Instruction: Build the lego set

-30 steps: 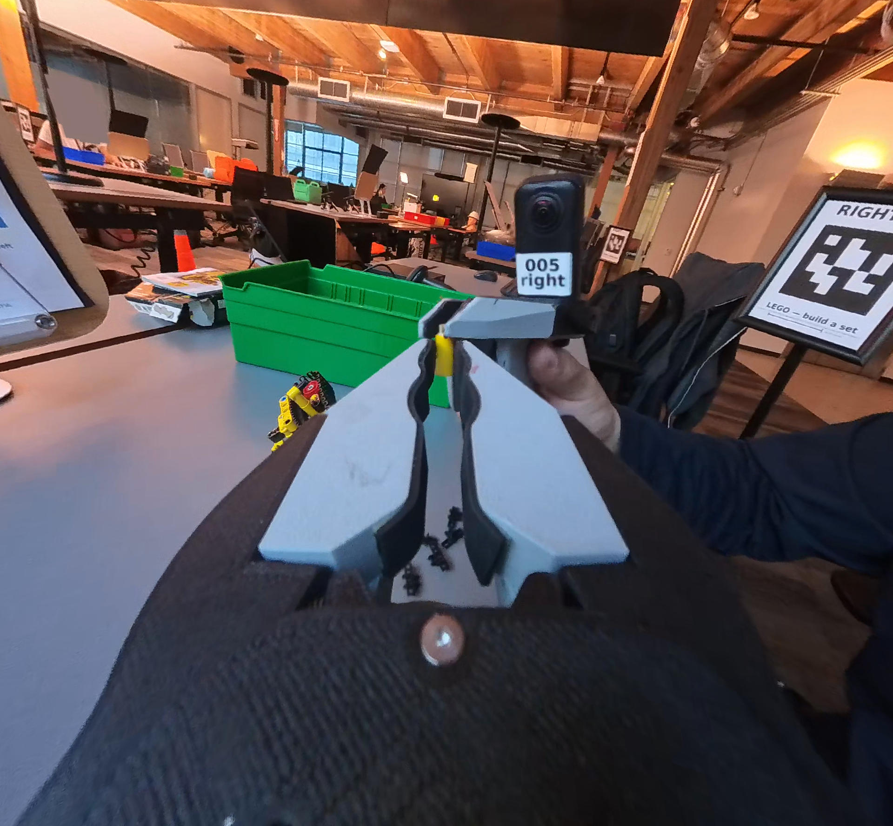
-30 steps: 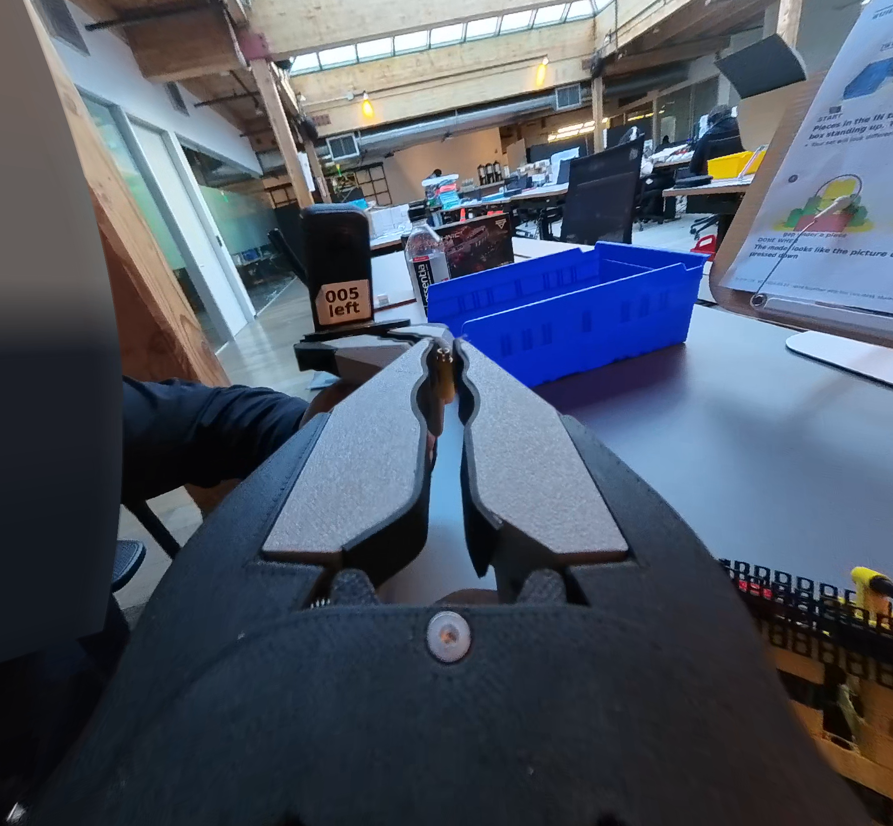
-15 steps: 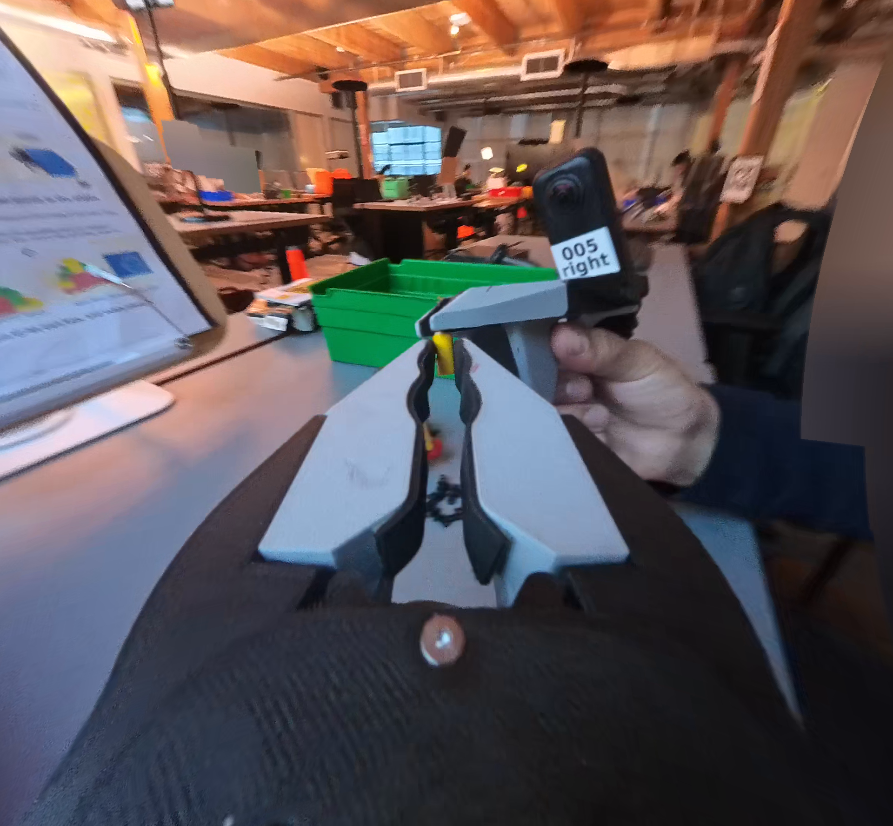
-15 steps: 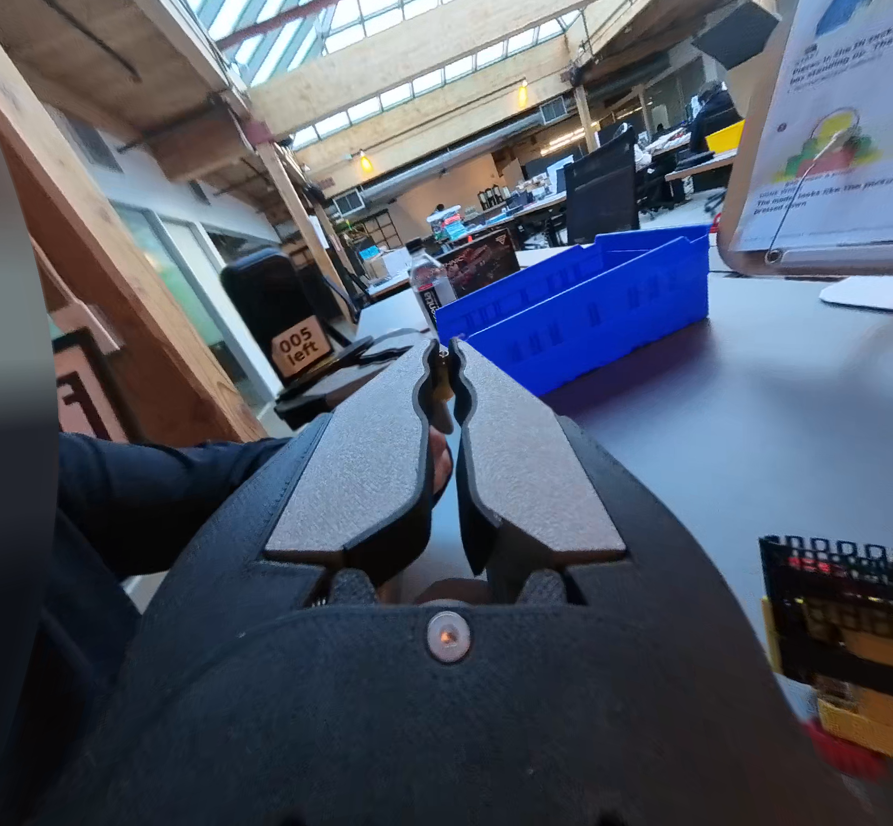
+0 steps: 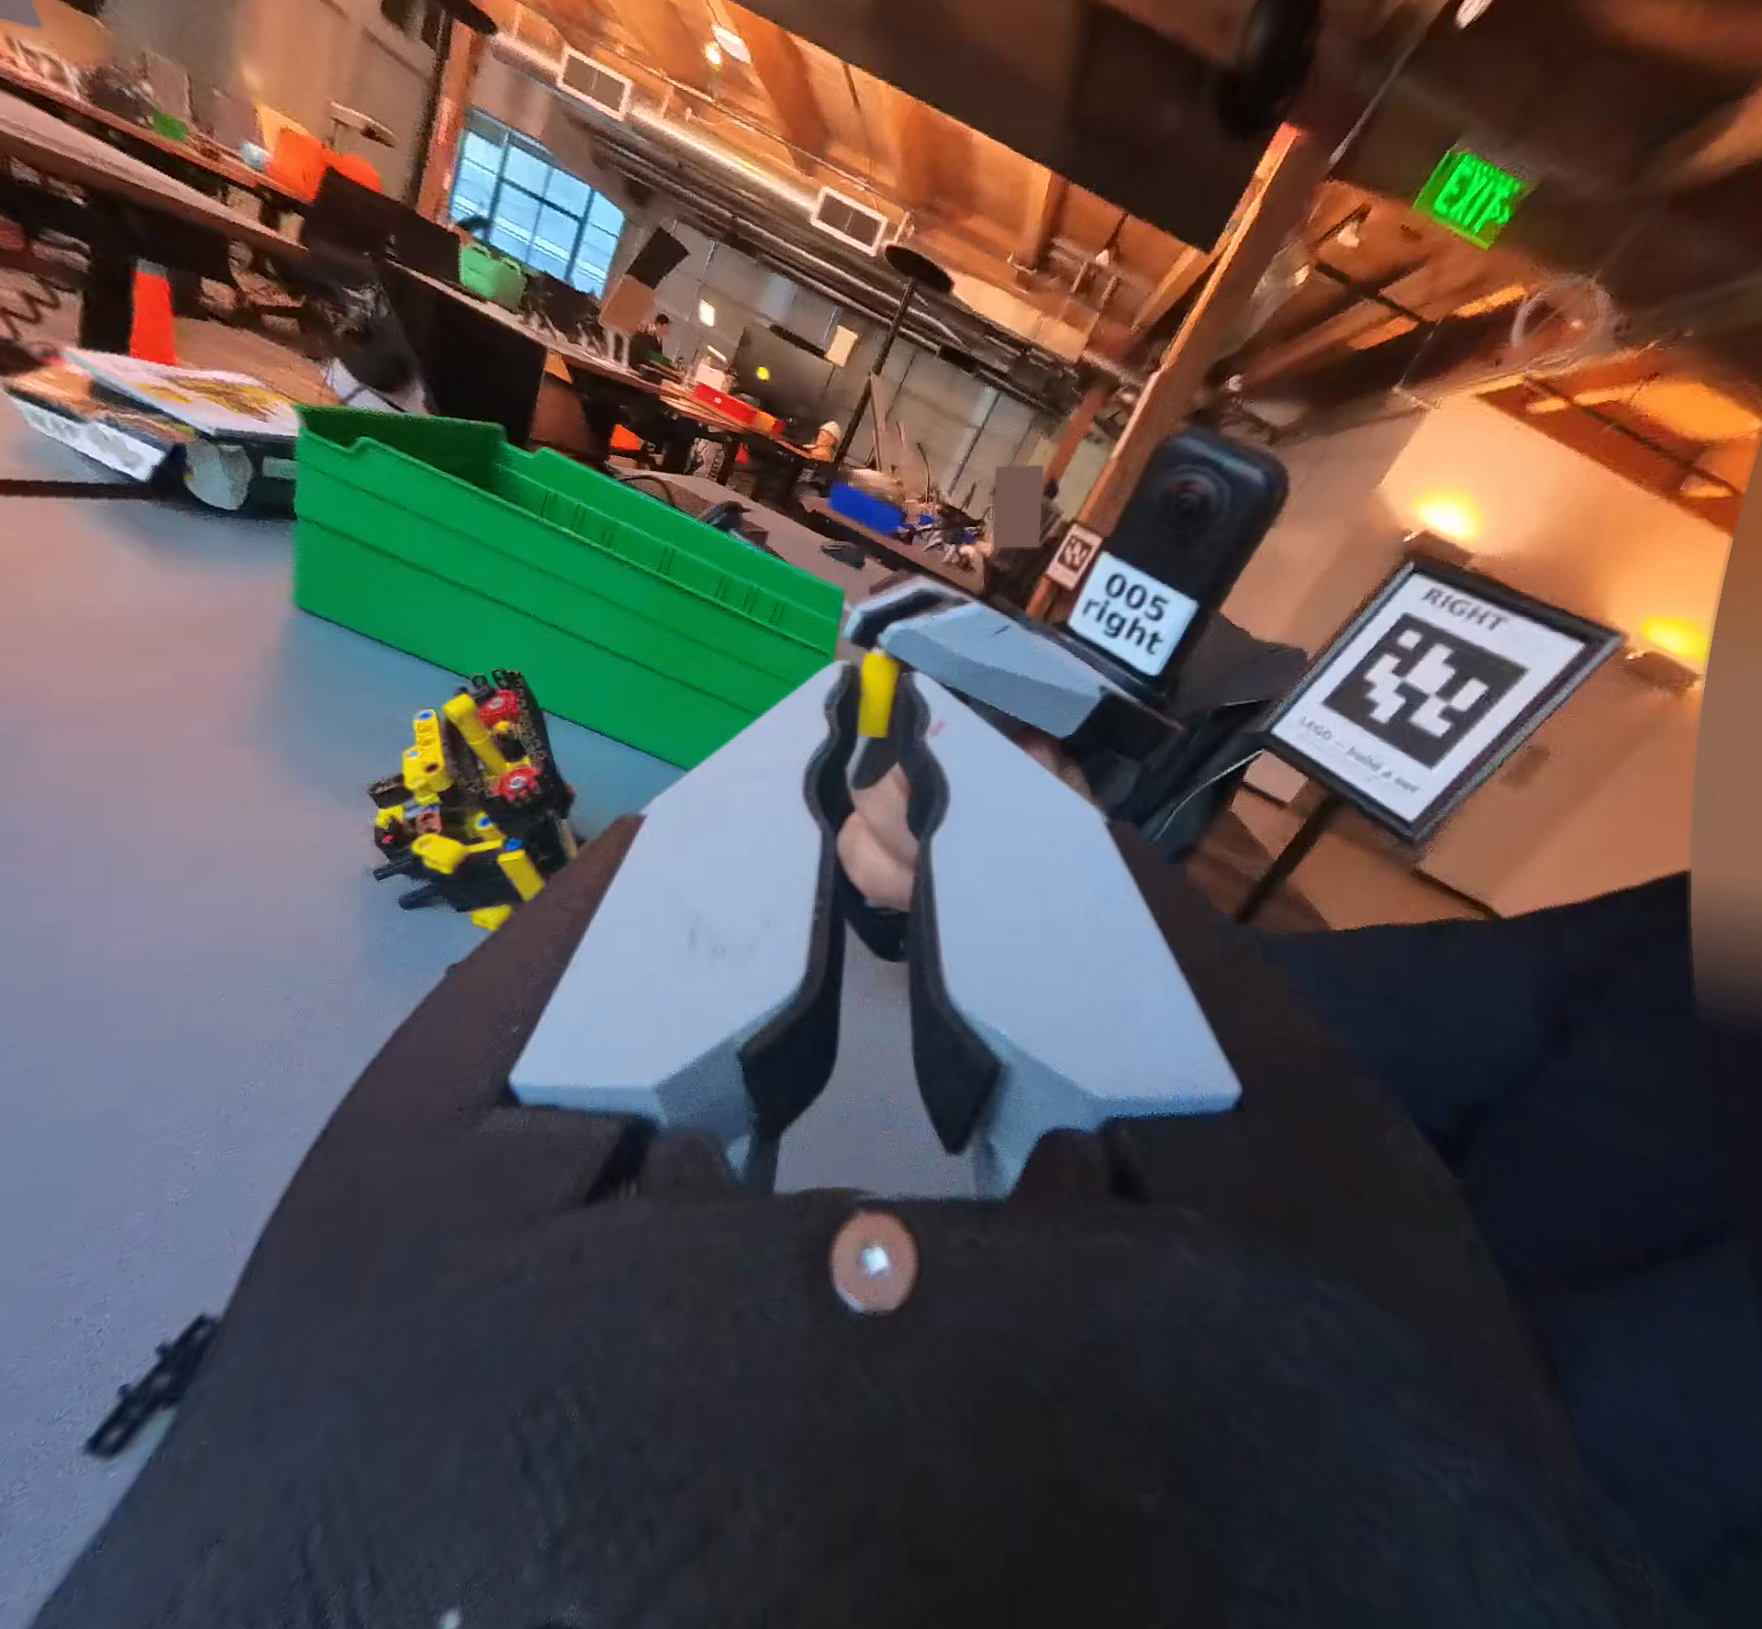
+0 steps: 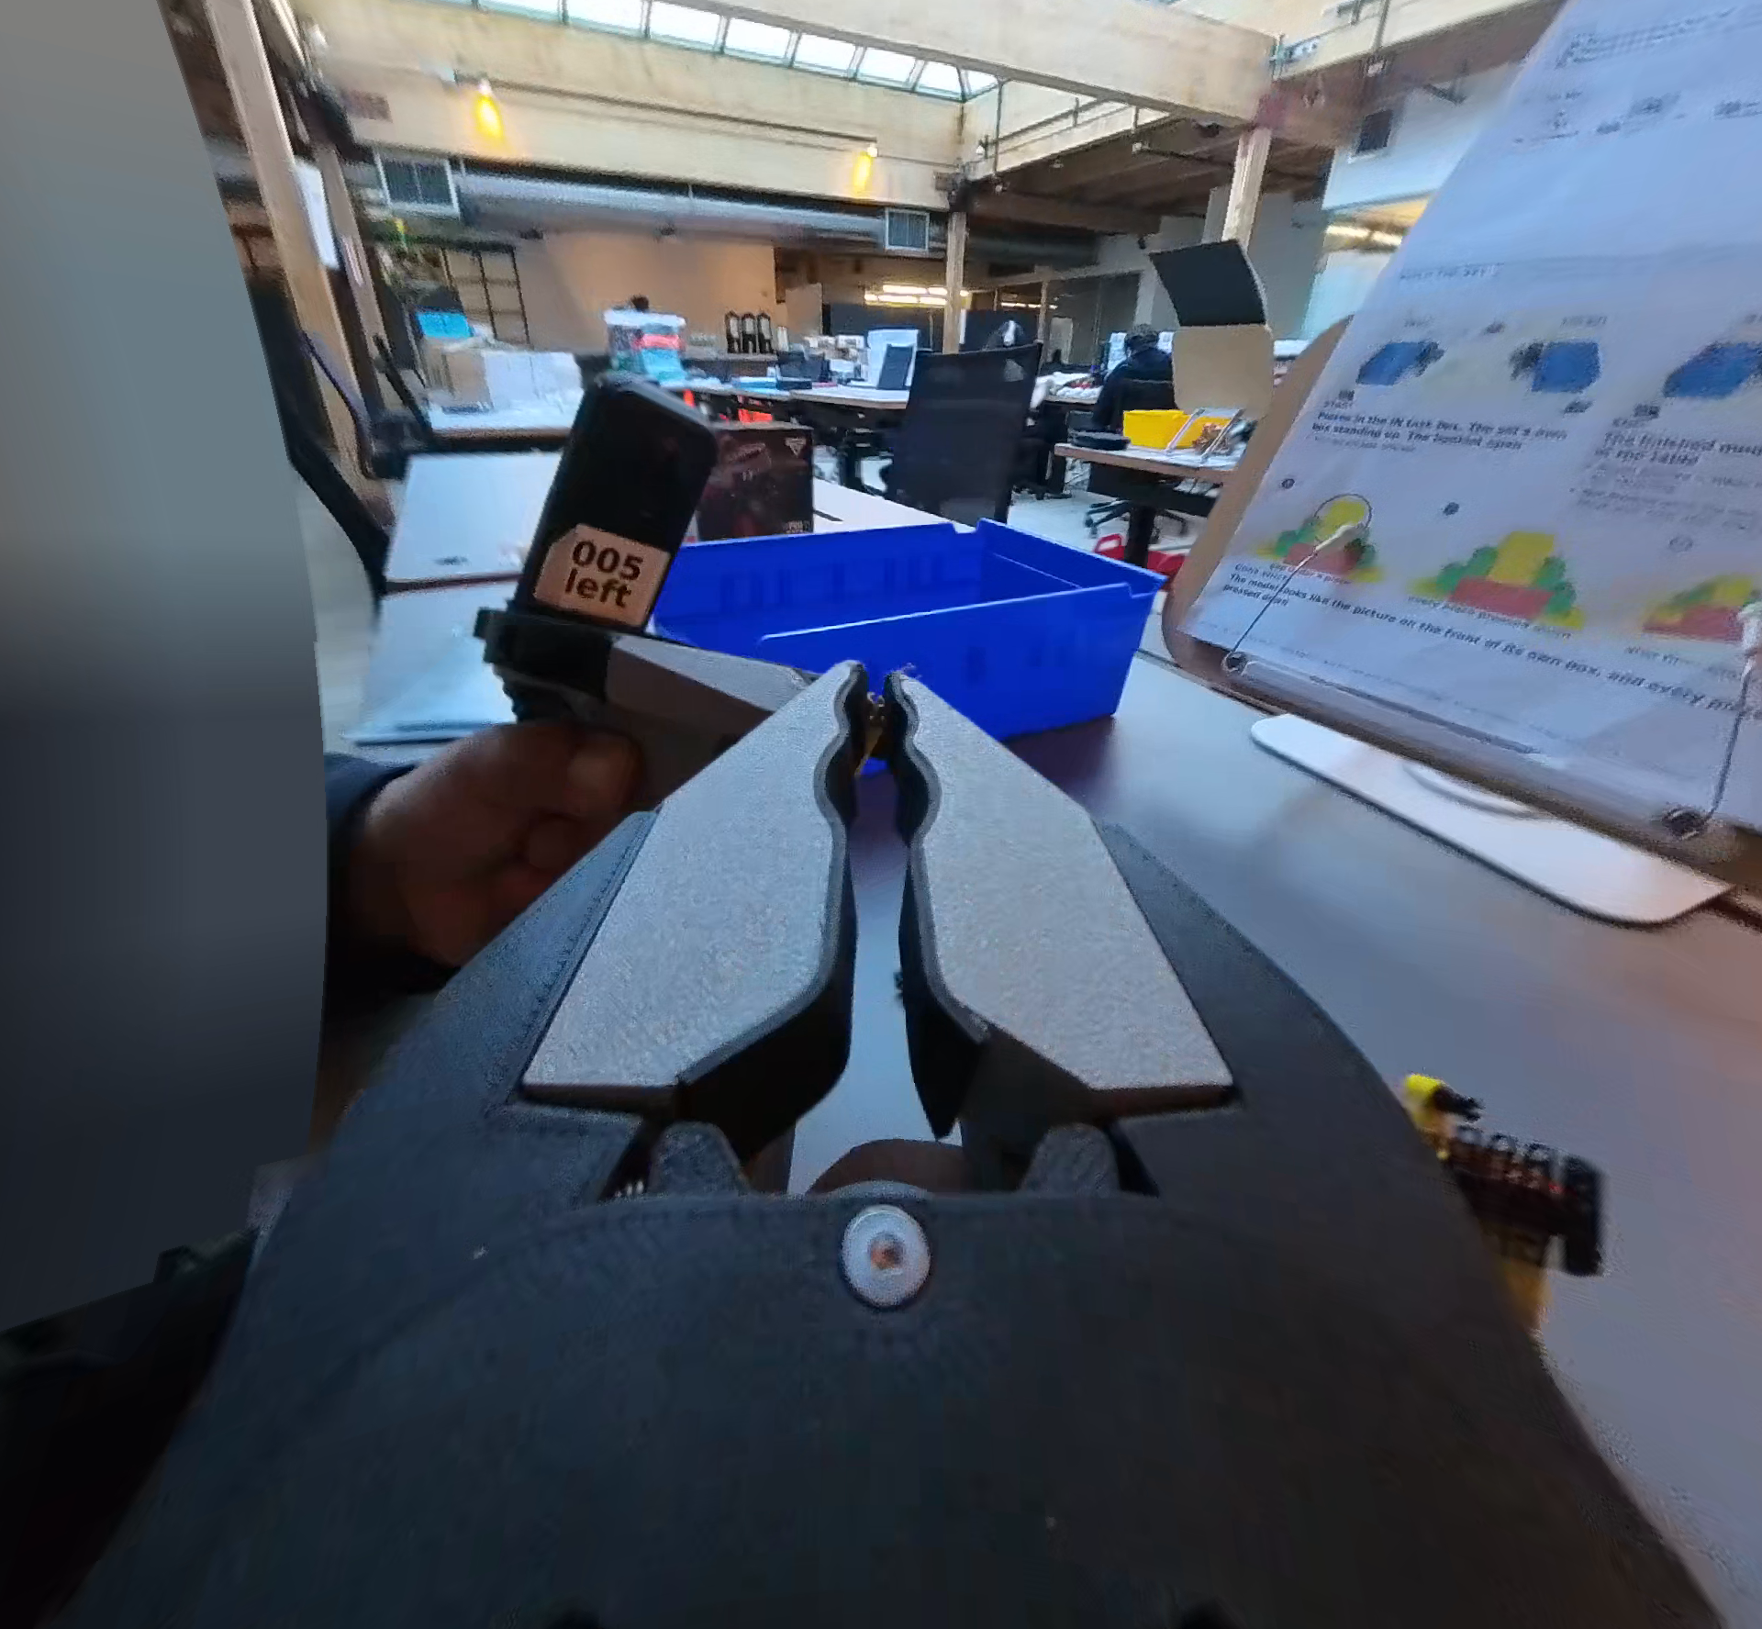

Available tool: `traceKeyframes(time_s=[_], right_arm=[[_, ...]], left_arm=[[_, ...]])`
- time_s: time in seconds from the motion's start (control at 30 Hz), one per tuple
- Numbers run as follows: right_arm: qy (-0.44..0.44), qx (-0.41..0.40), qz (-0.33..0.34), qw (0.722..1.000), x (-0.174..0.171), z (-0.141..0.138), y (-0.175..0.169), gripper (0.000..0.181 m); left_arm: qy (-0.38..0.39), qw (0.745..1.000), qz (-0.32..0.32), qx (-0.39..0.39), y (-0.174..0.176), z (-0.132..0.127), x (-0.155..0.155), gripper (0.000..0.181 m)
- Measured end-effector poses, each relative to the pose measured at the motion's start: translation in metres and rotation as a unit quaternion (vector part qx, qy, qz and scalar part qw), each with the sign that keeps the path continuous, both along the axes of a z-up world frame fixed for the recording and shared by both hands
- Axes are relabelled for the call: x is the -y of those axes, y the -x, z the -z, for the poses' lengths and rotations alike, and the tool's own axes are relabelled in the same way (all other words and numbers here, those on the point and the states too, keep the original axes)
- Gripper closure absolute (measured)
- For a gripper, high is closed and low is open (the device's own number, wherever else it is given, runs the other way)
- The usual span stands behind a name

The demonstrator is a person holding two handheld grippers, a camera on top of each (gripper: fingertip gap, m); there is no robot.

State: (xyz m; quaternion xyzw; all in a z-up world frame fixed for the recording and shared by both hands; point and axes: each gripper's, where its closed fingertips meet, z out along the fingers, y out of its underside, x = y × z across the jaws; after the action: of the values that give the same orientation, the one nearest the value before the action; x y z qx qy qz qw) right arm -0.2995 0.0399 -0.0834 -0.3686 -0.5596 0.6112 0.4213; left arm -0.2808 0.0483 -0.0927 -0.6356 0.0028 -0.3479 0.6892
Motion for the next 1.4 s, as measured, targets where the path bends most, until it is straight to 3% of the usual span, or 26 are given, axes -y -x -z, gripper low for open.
traceKeyframes(time_s=[0.07, 0.2, 0.57, 0.6, 0.67, 0.73, 0.87, 1.13, 1.27, 1.4], right_arm=[[0.037, 0.014, -0.009, 0.999, -0.003, 0.002, 0.004, 0.181], [0.073, 0.007, -0.026, 0.997, -0.001, -0.003, 0.002, 0.181], [0.069, -0.004, -0.001, 0.998, -0.006, -0.008, -0.001, 0.181], [0.072, -0.013, 0.015, 0.997, -0.011, -0.011, -0.001, 0.181], [0.150, -0.114, 0.077, 0.979, -0.065, -0.050, -0.025, 0.181], [0.209, -0.164, 0.073, 0.961, -0.105, -0.070, -0.050, 0.181], [0.182, -0.018, -0.005, 0.983, -0.067, -0.019, -0.014, 0.181], [0.178, 0.046, -0.074, 0.980, -0.040, 0.000, -0.002, 0.181], [0.128, 0.131, -0.058, 0.981, -0.043, 0.031, 0.005, 0.181], [-0.014, 0.197, 0.045, 0.979, -0.078, 0.071, 0.003, 0.175]], left_arm=[[-0.001, 1.000, -0.018, -0.012, 0.005, 0.002, -0.001, 0.176], [-0.020, 0.990, -0.081, -0.114, 0.005, -0.001, 0.001, 0.176], [-0.015, 1.000, -0.017, 0.010, 0.001, -0.006, -0.001, 0.176], [-0.015, 1.000, -0.020, 0.005, 0.002, -0.006, -0.001, 0.176], [0.015, 0.999, -0.011, -0.029, -0.008, 0.012, -0.001, 0.176], [0.030, 0.999, 0.006, -0.022, -0.017, 0.024, -0.001, 0.176], [0.025, 1.000, 0.017, -0.004, -0.014, 0.021, -0.008, 0.176], [0.029, 0.993, -0.068, -0.091, 0.014, 0.024, -0.011, 0.176], [0.109, 0.971, -0.105, -0.182, 0.033, 0.054, -0.019, 0.177], [0.144, 0.960, -0.082, -0.227, 0.023, 0.076, -0.024, 0.177]])
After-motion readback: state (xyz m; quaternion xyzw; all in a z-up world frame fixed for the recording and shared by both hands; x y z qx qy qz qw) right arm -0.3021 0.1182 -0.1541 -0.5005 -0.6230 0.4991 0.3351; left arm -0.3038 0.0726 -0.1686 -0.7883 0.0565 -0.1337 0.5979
